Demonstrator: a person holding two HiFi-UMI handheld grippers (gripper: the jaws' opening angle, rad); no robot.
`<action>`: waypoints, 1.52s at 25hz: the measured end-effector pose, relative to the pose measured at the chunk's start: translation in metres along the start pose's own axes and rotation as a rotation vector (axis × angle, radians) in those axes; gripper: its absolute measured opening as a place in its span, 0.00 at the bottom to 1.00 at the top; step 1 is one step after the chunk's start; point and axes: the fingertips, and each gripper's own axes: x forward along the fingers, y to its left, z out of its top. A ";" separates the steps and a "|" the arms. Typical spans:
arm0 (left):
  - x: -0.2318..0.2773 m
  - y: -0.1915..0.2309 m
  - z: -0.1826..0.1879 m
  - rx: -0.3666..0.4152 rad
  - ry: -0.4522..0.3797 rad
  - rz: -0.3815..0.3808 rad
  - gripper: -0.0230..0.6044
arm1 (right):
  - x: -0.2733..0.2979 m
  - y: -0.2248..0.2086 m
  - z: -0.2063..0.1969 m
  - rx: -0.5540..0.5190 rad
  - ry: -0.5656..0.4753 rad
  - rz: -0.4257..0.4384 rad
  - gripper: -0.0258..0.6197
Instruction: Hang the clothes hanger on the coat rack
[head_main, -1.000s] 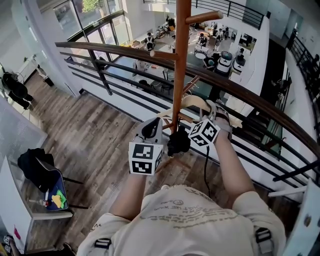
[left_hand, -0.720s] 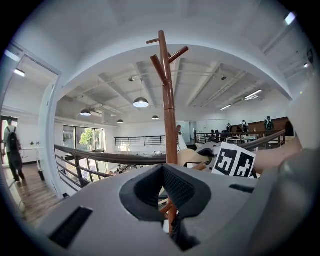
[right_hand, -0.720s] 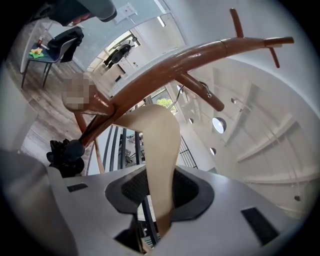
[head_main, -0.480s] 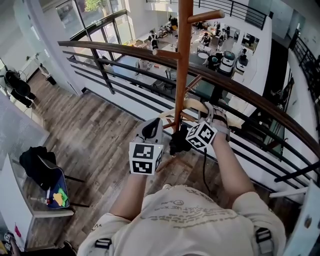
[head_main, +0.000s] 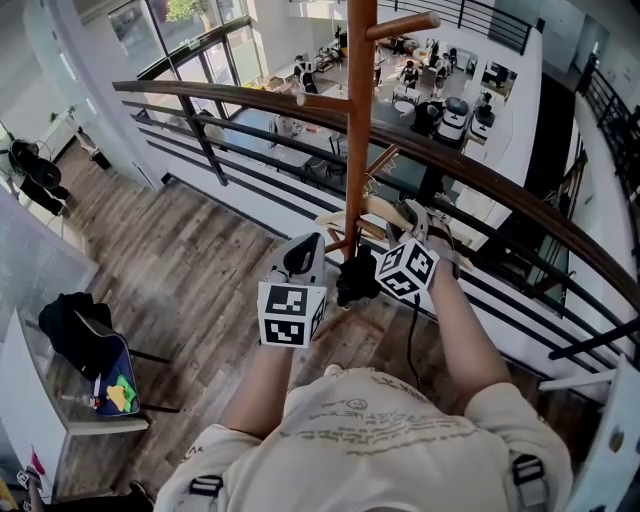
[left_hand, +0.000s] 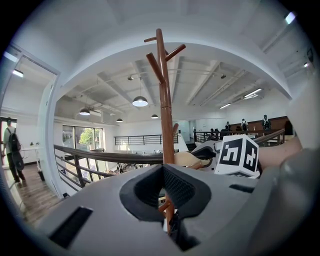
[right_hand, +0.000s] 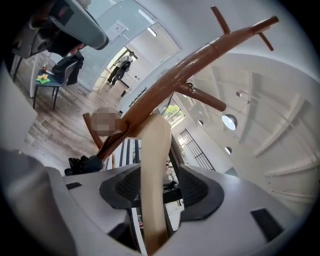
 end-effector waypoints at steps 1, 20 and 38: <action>0.001 0.000 0.000 0.000 -0.001 0.000 0.04 | 0.000 0.002 0.001 0.005 -0.009 0.010 0.38; -0.003 -0.026 0.006 0.011 -0.002 -0.010 0.04 | -0.095 -0.050 0.029 0.347 -0.294 -0.016 0.24; -0.027 -0.080 0.010 -0.036 -0.043 0.021 0.04 | -0.173 -0.055 -0.019 0.756 -0.477 0.004 0.04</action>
